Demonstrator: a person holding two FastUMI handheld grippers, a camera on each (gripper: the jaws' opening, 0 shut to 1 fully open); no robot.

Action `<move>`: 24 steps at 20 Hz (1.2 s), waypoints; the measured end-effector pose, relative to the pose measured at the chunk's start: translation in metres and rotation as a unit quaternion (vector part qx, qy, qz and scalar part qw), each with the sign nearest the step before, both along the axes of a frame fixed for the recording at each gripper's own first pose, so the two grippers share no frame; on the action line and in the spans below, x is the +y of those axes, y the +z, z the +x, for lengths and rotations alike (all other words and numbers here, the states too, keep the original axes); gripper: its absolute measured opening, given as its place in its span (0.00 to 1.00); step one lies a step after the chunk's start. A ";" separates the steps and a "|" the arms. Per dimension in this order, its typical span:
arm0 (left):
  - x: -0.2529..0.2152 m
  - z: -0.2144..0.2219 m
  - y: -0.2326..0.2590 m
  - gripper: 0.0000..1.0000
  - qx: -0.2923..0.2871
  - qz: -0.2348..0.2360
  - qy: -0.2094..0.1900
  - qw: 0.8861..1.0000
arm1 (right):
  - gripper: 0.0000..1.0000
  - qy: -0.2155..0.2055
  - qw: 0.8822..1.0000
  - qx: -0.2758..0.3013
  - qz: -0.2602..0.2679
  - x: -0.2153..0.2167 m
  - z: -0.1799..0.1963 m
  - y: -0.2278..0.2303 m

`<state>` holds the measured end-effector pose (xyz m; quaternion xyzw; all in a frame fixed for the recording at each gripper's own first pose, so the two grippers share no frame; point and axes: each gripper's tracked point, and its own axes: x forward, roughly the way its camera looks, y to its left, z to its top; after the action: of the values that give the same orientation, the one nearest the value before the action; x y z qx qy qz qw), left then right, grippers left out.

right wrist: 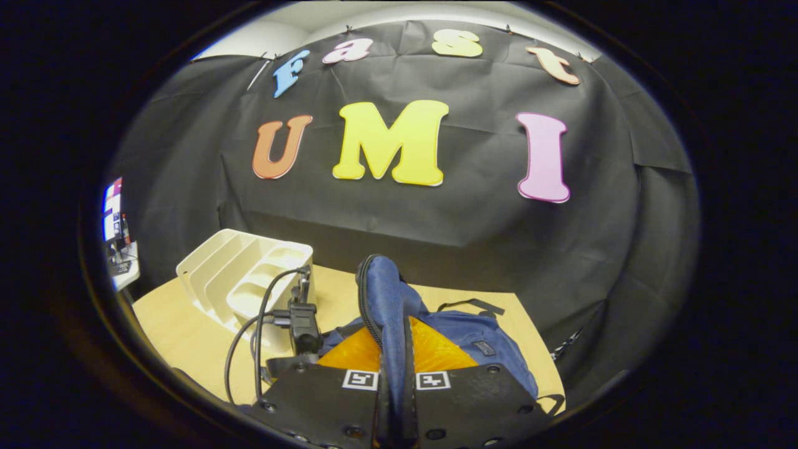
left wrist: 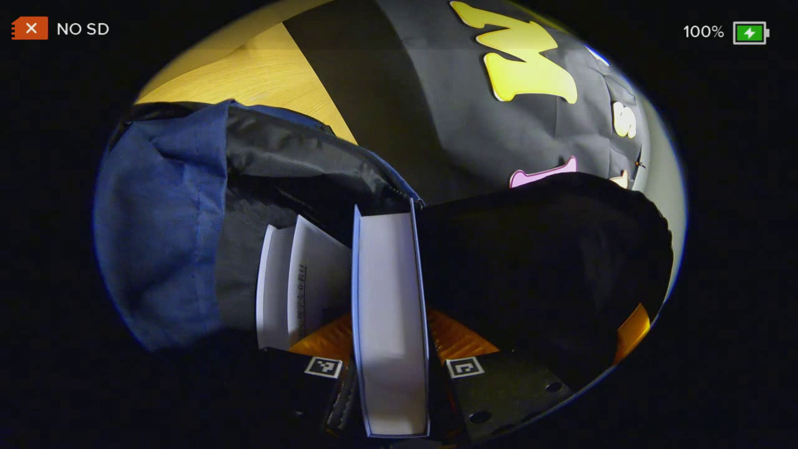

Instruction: Open the schoolbag, grab two books from the bookshelf and put them into the schoolbag.

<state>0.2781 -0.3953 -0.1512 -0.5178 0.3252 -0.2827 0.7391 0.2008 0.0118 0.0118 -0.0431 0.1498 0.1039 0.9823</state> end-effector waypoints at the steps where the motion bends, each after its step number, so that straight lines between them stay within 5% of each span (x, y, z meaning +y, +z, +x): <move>1: 0.001 0.000 -0.004 0.47 -0.003 0.005 0.000 1.000 | 0.07 0.003 1.000 0.003 0.006 0.001 0.000 -0.002; 3: 0.001 0.001 -0.008 0.51 -0.006 0.033 0.002 0.999 | 0.11 -0.001 1.000 0.006 0.014 -0.006 0.004 -0.006; 6: 0.007 -0.003 -0.008 0.71 -0.028 0.081 -0.008 0.996 | 0.07 -0.005 1.000 0.002 0.020 -0.015 0.002 -0.004; 7: 0.011 -0.004 -0.010 0.67 -0.036 0.106 -0.011 0.994 | 0.07 -0.007 1.000 0.000 0.019 -0.018 0.002 -0.003; 9: 0.022 -0.005 -0.011 0.80 -0.043 0.154 -0.014 0.987 | 0.07 -0.012 1.000 0.003 0.016 -0.024 0.003 -0.007; 12: 0.053 -0.005 -0.013 0.75 -0.065 0.242 0.002 0.968 | 0.07 -0.018 1.000 0.007 0.019 -0.029 0.003 -0.012; 14: 0.066 -0.003 -0.022 0.96 -0.072 0.283 0.009 0.956 | 0.07 -0.024 0.999 0.010 0.020 -0.031 0.003 -0.016; 16: 0.072 -0.009 -0.022 0.96 -0.073 0.284 0.013 0.956 | 0.07 -0.029 0.999 0.010 0.021 -0.032 0.004 -0.019; 24: 0.109 -0.043 -0.020 0.96 -0.123 0.367 0.037 0.921 | 0.08 -0.055 0.998 0.008 0.009 -0.035 -0.005 -0.033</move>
<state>0.2356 -0.2865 -0.1711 -0.1834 0.2935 -0.1771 0.9213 0.1954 -0.0235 -0.0212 -0.0251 0.1590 0.0510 0.9856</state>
